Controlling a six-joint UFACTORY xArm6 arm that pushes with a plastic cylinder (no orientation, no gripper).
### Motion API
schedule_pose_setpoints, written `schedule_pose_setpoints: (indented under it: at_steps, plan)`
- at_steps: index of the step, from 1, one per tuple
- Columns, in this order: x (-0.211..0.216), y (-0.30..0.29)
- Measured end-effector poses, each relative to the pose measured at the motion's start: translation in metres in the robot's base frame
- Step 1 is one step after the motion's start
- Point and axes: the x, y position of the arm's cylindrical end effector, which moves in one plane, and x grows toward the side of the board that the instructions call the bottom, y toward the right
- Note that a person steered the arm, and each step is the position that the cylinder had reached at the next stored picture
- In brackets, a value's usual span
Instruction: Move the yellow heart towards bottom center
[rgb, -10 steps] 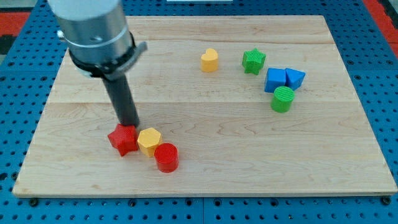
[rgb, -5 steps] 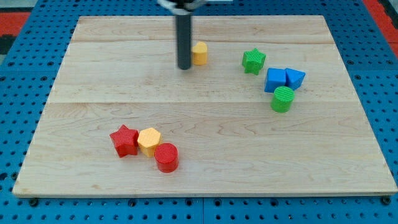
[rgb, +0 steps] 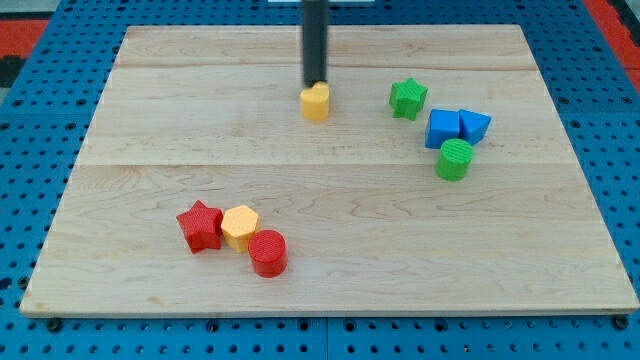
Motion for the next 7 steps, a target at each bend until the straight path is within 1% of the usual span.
schedule_pose_setpoints:
  at_steps: [1, 2, 3, 4, 5, 6, 7]
  plan:
    - [0.071, -0.027]
    - [0.028, -0.052]
    - [0.027, 0.042]
    - [0.083, -0.009]
    - [0.105, -0.031]
    - [0.016, -0.038]
    - [-0.009, 0.013]
